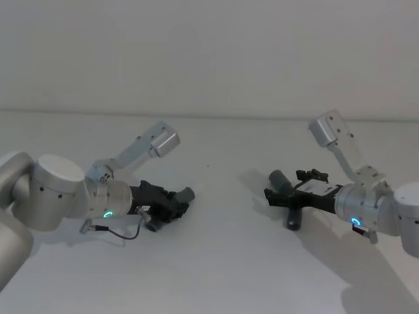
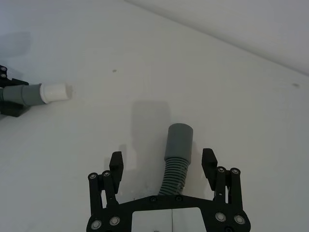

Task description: Use both hands to pick up one end of the pipe from the table, align the ends, and insert them.

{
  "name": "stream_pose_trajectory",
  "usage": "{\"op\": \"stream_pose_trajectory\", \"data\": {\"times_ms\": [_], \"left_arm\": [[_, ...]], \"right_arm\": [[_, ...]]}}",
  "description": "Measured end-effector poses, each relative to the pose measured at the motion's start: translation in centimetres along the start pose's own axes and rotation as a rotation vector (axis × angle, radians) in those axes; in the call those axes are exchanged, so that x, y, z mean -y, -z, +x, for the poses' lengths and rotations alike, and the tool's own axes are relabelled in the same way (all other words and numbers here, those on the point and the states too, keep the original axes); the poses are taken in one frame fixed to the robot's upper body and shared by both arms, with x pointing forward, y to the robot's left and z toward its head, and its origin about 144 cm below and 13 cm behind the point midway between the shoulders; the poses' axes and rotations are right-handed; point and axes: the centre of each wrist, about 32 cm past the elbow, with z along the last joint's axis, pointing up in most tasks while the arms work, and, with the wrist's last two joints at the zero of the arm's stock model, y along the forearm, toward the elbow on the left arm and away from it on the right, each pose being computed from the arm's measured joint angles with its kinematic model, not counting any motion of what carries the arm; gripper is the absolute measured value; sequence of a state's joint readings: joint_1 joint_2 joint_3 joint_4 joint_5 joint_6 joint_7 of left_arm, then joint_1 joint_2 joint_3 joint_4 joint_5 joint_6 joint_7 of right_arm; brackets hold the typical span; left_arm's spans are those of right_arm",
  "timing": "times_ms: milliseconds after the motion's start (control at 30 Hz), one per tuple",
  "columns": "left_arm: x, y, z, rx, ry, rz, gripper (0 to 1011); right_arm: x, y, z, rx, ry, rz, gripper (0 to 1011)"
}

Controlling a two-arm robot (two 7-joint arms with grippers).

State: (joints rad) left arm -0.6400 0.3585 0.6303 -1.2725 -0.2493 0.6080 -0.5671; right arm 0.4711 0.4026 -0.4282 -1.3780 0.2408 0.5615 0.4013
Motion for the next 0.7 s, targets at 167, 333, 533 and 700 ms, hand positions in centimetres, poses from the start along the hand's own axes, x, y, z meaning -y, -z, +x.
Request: {"op": "stream_pose_trajectory", "data": {"times_ms": [167,333,533,700], "left_arm": [[0.00,0.00,0.00,0.000,0.000,0.000,365],[0.00,0.00,0.00,0.000,0.000,0.000,365],[0.00,0.00,0.00,0.000,0.000,0.000,365],[0.00,0.00,0.00,0.000,0.000,0.000,365]], "right_arm": [[-0.27,-0.10,0.02,-0.002,0.000,-0.012,1001],[-0.50,-0.21,0.05,-0.006,-0.004,-0.027,1002],[-0.76,-0.31,0.10,-0.012,-0.011,-0.050,1001],[-0.92,-0.35,0.16,-0.015,-0.016,-0.063,1001]]}}
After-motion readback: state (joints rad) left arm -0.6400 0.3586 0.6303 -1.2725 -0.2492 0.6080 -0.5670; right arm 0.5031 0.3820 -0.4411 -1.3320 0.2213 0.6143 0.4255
